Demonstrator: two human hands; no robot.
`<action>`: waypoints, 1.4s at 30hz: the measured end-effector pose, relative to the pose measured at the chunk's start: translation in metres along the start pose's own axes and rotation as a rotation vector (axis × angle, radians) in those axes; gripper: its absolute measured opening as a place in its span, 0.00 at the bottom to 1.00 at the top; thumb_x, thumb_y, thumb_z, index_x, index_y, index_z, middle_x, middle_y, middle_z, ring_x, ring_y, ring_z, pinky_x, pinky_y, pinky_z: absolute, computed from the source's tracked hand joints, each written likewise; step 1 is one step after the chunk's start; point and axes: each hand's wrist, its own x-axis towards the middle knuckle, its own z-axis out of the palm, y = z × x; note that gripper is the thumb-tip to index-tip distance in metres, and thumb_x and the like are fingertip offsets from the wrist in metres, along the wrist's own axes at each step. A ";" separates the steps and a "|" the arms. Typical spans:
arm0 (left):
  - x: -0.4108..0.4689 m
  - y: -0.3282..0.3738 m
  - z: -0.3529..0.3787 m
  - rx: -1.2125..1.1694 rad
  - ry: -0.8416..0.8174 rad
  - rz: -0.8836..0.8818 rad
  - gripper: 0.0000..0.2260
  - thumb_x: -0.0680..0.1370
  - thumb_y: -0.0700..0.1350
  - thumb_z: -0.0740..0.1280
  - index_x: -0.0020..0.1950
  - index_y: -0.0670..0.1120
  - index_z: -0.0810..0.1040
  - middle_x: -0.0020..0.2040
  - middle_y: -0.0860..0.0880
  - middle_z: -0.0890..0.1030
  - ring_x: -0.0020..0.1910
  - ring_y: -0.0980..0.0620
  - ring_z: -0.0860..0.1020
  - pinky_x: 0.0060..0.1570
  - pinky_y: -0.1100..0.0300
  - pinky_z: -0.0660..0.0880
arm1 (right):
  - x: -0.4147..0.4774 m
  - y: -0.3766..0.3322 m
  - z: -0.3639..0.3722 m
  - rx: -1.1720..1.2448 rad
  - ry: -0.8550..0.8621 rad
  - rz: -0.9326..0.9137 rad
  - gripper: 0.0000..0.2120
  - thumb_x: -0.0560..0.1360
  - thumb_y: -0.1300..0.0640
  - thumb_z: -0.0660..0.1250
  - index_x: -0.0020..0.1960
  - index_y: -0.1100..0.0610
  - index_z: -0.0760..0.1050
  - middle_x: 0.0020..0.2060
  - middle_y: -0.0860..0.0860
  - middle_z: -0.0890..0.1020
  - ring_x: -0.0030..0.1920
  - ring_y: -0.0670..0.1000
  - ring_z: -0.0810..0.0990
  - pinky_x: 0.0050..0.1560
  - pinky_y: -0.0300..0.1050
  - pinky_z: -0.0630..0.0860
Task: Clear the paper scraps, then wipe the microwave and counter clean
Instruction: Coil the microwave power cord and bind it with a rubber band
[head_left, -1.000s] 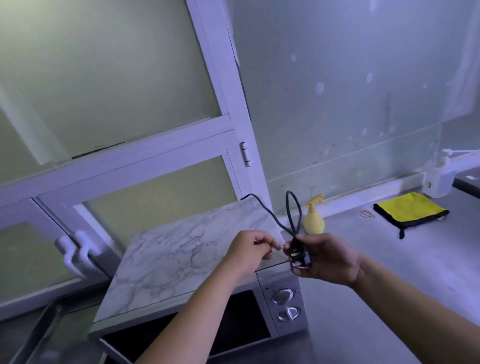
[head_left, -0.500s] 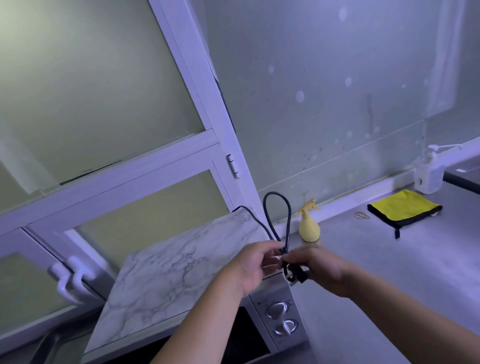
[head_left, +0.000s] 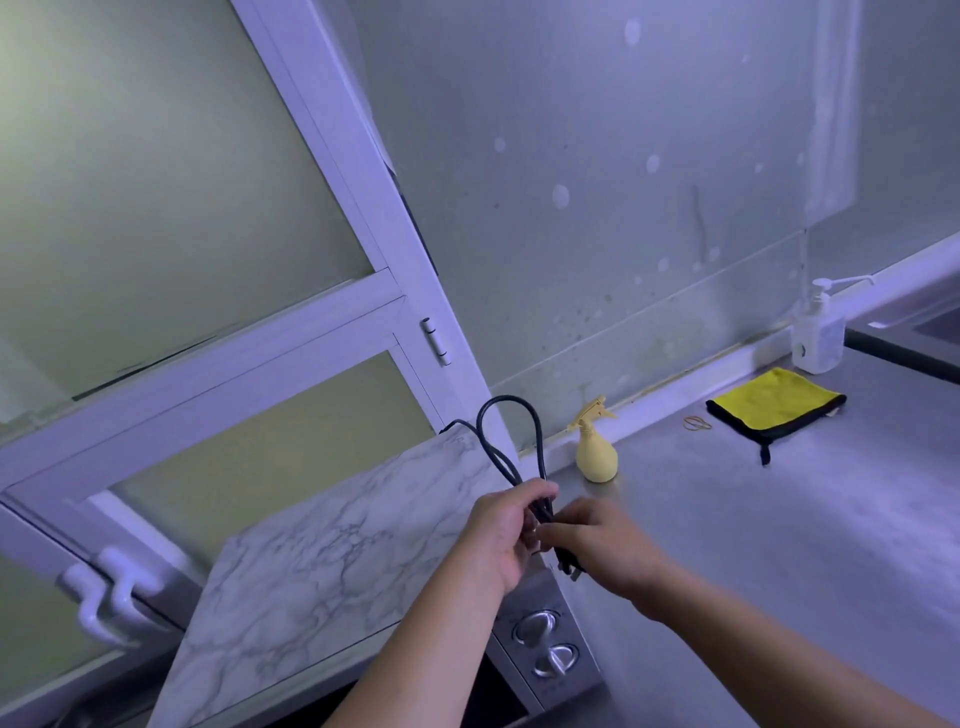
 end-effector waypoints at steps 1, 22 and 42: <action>0.000 0.001 0.001 0.009 0.003 -0.004 0.07 0.71 0.40 0.73 0.33 0.42 0.80 0.28 0.48 0.69 0.24 0.52 0.63 0.29 0.60 0.64 | -0.001 -0.001 0.001 -0.022 0.005 -0.003 0.17 0.66 0.51 0.72 0.35 0.66 0.77 0.29 0.54 0.74 0.31 0.51 0.72 0.35 0.47 0.68; 0.015 -0.006 -0.004 0.113 -0.027 0.057 0.06 0.81 0.38 0.62 0.47 0.43 0.78 0.31 0.52 0.74 0.27 0.55 0.65 0.26 0.63 0.58 | 0.006 -0.005 -0.048 -0.451 -0.079 0.114 0.13 0.76 0.64 0.59 0.39 0.55 0.79 0.26 0.48 0.80 0.24 0.45 0.71 0.27 0.35 0.67; 0.017 -0.011 0.002 0.021 -0.094 0.036 0.06 0.81 0.40 0.64 0.52 0.43 0.80 0.31 0.52 0.76 0.31 0.54 0.71 0.30 0.62 0.65 | 0.021 -0.012 -0.068 0.143 -0.351 0.338 0.22 0.77 0.43 0.69 0.63 0.58 0.78 0.61 0.59 0.77 0.21 0.49 0.61 0.39 0.52 0.82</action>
